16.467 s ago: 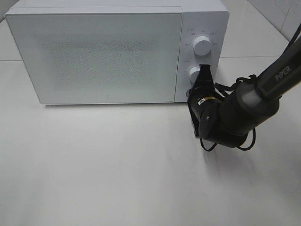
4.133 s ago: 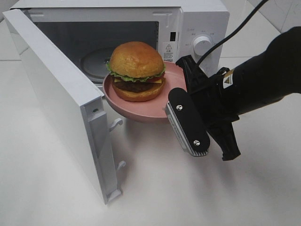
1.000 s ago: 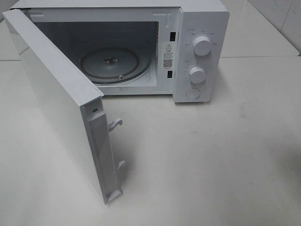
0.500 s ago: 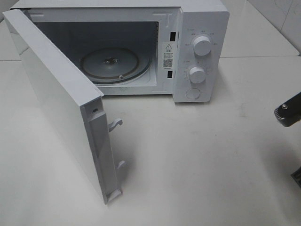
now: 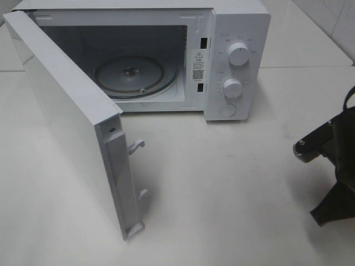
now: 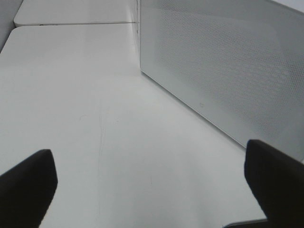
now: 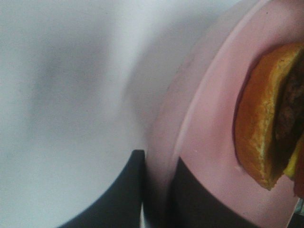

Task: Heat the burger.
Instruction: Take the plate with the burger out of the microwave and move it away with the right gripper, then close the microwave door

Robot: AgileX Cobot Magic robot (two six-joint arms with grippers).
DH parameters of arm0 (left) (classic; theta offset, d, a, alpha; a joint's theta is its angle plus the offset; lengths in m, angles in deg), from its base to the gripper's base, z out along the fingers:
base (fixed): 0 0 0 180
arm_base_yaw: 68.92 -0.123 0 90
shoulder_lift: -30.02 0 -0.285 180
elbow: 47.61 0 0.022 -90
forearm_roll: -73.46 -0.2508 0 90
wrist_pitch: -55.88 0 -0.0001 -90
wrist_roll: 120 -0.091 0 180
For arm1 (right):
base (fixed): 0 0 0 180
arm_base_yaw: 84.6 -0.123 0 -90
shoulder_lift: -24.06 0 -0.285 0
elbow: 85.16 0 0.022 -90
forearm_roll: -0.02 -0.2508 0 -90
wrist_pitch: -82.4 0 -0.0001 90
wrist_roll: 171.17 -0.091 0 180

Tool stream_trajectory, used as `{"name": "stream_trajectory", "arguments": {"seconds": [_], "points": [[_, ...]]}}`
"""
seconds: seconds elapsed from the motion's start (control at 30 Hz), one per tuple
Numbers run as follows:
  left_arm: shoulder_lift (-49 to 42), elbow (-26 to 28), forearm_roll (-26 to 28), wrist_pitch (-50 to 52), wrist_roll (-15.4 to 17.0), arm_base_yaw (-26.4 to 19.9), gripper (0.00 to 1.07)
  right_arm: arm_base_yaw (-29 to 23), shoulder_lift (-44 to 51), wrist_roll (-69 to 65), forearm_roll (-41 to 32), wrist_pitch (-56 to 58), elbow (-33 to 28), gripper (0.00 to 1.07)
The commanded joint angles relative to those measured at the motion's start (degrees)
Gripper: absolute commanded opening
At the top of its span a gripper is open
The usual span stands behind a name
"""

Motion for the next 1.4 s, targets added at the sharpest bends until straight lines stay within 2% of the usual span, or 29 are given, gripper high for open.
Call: {"name": "stream_trajectory", "arguments": {"seconds": [0.03, 0.33, 0.53, 0.63, 0.7, 0.73, 0.77, 0.8, 0.83, 0.87, 0.9, 0.97, 1.1, 1.17, 1.23, 1.33, 1.4], "points": [[-1.09, -0.17, 0.17, 0.00, 0.40, -0.11, 1.00, 0.23, -1.72, -2.35, 3.95, 1.83, -0.11, 0.00], [-1.09, -0.17, 0.17, 0.00, 0.40, -0.11, 1.00, 0.23, -10.14, -11.46, 9.11, -0.29, -0.11, 0.00], [-1.09, -0.17, 0.17, 0.00, 0.40, -0.11, 1.00, 0.23, -14.09, -14.61, 9.63, -1.89, -0.11, 0.01], [-1.09, -0.17, 0.17, 0.00, 0.40, -0.11, 1.00, 0.23, -15.58, -15.07, 9.57, -2.46, -0.11, 0.05], [-1.09, -0.17, 0.17, 0.00, 0.40, -0.11, 1.00, 0.23, -15.41, -15.01, 9.57, -2.41, -0.06, 0.14], [-1.09, -0.17, 0.17, 0.00, 0.40, -0.11, 1.00, 0.23, -15.41, -15.01, 9.57, -2.41, -0.06, 0.14], [-1.09, -0.17, 0.17, 0.00, 0.40, -0.11, 1.00, 0.23, -15.24, -15.01, 9.51, -2.58, -0.06, 0.23], [-1.09, -0.17, 0.17, 0.00, 0.40, -0.11, 1.00, 0.23, -15.24, -15.01, 9.51, -2.58, -0.06, 0.23], [-1.09, -0.17, 0.17, 0.00, 0.40, -0.11, 1.00, 0.23, -14.61, -14.95, 9.05, -2.69, -0.06, 0.34], [-1.09, -0.17, 0.17, 0.00, 0.40, -0.11, 1.00, 0.23, -14.09, -14.67, 8.65, -2.69, -0.06, 0.40], [-1.09, -0.17, 0.17, 0.00, 0.40, -0.11, 1.00, 0.23, -14.09, -14.67, 8.65, -2.69, -0.06, 0.40], [-1.09, -0.17, 0.17, 0.00, 0.40, -0.11, 1.00, 0.06, -10.83, -11.92, 6.99, -2.75, -0.06, 0.56], [-1.09, -0.17, 0.17, 0.00, 0.40, -0.11, 1.00, 0.06, -7.73, -8.82, 5.50, -3.15, -0.06, 0.61], [-1.09, -0.17, 0.17, 0.00, 0.40, -0.11, 1.00, 0.06, -6.70, -7.79, 4.76, -3.44, -0.06, 0.61], [-1.09, -0.17, 0.17, 0.00, 0.40, -0.11, 1.00, 0.06, -0.92, -2.92, 0.97, -4.76, -0.06, 0.61], [-1.09, -0.17, 0.17, 0.00, 0.40, -0.11, 1.00, 0.06, 0.23, -1.83, 0.06, -5.21, -0.06, 0.61], [-1.09, -0.17, 0.17, 0.00, 0.40, -0.11, 1.00, 0.06, 5.79, 5.96, -5.50, -9.11, -0.06, 0.61]]}}
